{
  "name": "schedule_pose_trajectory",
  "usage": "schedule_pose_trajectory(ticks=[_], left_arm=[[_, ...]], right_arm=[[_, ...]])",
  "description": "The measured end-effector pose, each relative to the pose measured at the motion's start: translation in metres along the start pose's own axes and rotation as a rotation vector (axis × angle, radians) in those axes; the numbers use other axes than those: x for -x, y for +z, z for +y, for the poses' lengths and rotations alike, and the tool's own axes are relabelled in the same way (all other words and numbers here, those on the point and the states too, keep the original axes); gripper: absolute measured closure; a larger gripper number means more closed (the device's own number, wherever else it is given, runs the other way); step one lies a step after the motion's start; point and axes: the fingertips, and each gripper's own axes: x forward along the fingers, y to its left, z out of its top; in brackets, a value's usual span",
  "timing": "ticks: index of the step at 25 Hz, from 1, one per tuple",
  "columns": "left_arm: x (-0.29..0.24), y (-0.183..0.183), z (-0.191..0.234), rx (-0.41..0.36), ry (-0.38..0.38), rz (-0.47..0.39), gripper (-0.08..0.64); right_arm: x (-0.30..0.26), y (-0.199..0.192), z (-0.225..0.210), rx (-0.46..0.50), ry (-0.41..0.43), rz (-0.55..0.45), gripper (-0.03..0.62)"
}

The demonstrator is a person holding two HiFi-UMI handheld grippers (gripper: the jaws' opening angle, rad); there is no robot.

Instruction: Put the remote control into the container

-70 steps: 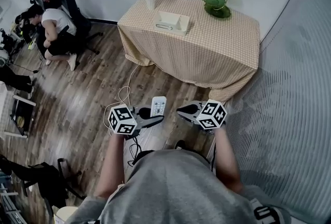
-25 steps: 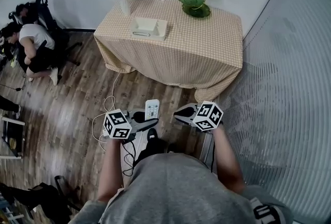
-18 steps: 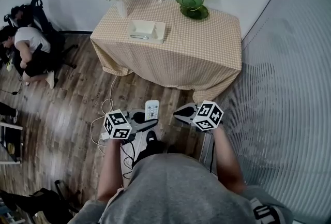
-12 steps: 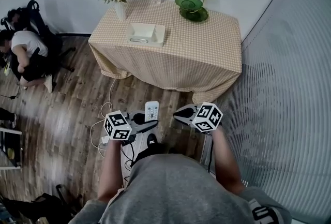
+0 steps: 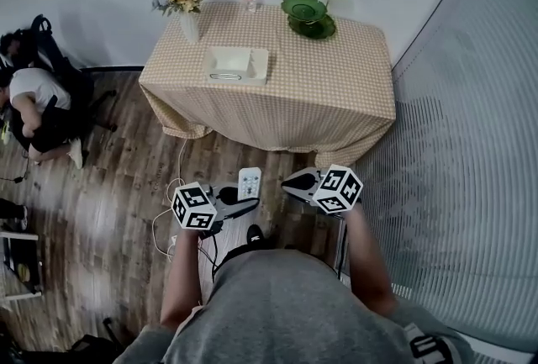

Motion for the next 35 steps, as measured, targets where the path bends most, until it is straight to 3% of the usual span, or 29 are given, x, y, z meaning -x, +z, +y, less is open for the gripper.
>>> schedule_pose_trajectory(ticks=[11, 23, 35], left_arm=[[0.027, -0.007, 0.022, 0.018, -0.057, -0.001, 0.471], [0.041, 0.000, 0.029, -0.010, -0.069, -0.005, 0.471], [0.041, 0.004, 0.042, 0.006, -0.045, -0.004, 0.471]], right_arm=[[-0.028, 0.027, 0.000, 0.003, -0.033, -0.012, 0.574], [-0.036, 0.036, 0.002, 0.001, -0.048, 0.001, 0.574], [-0.045, 0.034, -0.013, 0.009, -0.013, 0.031, 0.574]])
